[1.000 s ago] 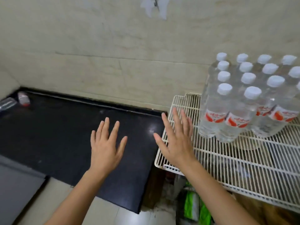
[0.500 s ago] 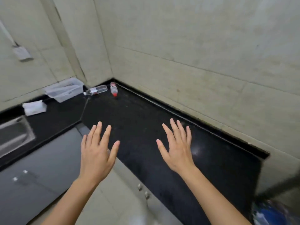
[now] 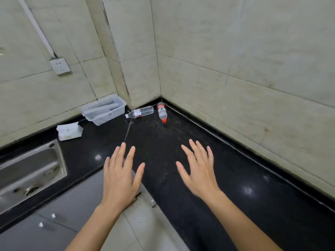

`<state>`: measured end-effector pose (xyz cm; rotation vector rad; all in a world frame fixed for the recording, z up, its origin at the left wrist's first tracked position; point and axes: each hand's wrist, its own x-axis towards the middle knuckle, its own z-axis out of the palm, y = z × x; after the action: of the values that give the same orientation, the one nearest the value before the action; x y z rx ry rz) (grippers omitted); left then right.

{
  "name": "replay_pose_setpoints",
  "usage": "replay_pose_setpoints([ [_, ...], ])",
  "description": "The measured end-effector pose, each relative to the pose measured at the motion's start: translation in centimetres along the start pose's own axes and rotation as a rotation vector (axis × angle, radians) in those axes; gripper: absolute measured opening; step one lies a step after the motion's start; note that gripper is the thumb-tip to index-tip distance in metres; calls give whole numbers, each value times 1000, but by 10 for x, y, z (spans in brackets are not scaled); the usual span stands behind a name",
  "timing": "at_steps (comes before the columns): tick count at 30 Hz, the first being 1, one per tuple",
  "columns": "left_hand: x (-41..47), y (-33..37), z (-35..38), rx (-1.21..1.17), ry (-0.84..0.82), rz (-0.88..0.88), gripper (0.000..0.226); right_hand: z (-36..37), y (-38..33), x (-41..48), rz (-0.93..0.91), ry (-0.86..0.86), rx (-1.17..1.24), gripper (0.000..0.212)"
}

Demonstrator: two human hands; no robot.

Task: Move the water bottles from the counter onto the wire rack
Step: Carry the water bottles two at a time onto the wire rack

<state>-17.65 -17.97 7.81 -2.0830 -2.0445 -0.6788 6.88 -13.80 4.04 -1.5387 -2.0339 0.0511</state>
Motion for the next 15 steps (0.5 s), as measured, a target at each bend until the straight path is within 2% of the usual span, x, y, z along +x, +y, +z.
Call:
replay_pose_setpoints([
  [8,165,-53,40,76,-31,-12,63,76,13,156,83,-47,78,57],
  [15,264,-97,93,50,-101,-2,65,124,18,246,82,-122,-25,61],
])
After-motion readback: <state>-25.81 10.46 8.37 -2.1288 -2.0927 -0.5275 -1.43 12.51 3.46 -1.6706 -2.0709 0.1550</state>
